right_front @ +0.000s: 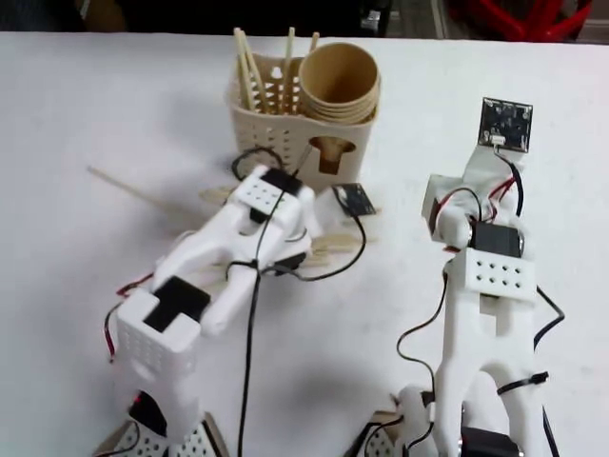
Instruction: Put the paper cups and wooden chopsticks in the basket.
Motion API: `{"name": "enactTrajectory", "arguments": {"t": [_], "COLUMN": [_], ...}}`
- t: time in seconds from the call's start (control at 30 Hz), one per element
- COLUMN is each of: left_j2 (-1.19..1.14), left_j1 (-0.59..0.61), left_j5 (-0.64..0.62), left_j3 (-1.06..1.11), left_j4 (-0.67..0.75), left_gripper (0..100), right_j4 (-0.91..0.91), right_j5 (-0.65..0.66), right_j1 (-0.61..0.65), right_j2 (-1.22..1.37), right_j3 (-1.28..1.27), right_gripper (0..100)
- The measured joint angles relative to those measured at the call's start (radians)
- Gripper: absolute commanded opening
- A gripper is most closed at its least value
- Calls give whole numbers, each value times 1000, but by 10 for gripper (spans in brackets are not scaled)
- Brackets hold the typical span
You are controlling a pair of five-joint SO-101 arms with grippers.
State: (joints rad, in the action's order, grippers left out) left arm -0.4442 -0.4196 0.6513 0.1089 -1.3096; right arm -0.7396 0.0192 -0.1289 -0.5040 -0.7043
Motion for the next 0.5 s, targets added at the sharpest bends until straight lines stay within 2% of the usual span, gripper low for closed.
{"name": "enactTrajectory", "arguments": {"t": [0.2,0.5], "left_j2": [87,365], "left_j1": [-11,32], "left_j5": [-3,-3], "left_j3": [25,25], "left_j4": [-52,-169], "left_gripper": [22,23], "right_j4": [0,0], "right_j5": [0,0], "right_j1": [0,0], "right_j2": [0,0], "right_j3": [0,0], "right_gripper": [32,32]}}
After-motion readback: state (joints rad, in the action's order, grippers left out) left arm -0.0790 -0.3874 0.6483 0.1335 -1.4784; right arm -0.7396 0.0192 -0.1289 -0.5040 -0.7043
